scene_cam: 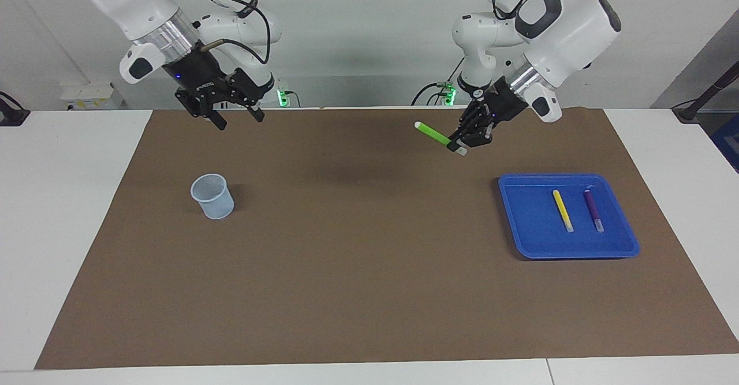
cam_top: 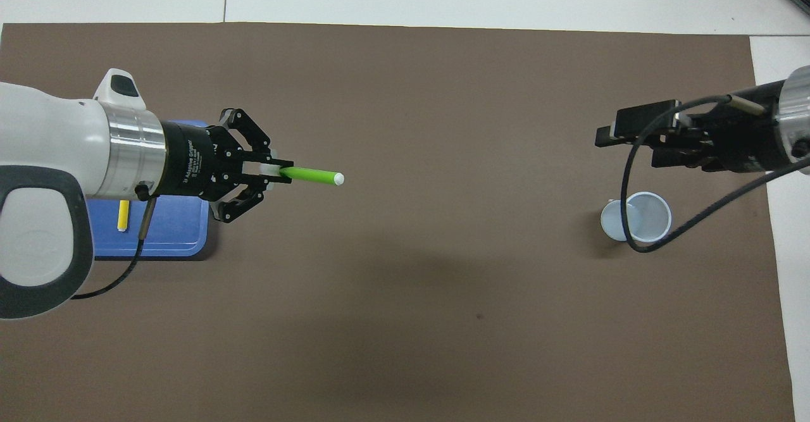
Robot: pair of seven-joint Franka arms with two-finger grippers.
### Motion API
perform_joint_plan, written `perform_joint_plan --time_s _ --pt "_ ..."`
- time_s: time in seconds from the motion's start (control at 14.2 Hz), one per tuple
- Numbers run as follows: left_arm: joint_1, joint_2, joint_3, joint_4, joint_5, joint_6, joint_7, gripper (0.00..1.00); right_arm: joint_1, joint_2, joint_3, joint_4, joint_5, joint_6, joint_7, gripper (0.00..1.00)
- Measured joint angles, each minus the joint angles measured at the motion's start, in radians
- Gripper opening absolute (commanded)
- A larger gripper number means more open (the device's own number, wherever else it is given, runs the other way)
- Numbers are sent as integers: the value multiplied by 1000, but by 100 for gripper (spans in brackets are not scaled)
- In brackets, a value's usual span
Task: Transfer and insert pens with both arms
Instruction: 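Lift the green pen with the left gripper while the right gripper approaches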
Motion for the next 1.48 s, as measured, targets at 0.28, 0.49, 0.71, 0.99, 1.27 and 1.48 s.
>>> perform_joint_plan --time_s 0.28,0.49,0.71,0.99,1.27,1.48 --pt "-32 -23 0 -27 -1 23 -97 0 112 0 4 -34 9 131 136 100" --pt "-44 -39 0 -38 -1 32 -154 0 154 0 4 -76 76 234 150 100" --pt "-69 -57 0 -67 -10 72 -193 0 194 0 4 -106 124 307 206 100" --pt "-88 -73 0 -87 -20 92 -217 0 321 2 5 -138 135 432 392 100" --pt "-91 -84 0 -88 -21 94 -233 0 425 14 7 -198 135 582 456 100" --pt "-93 -88 0 -88 -21 94 -242 0 446 20 7 -218 135 602 464 95"
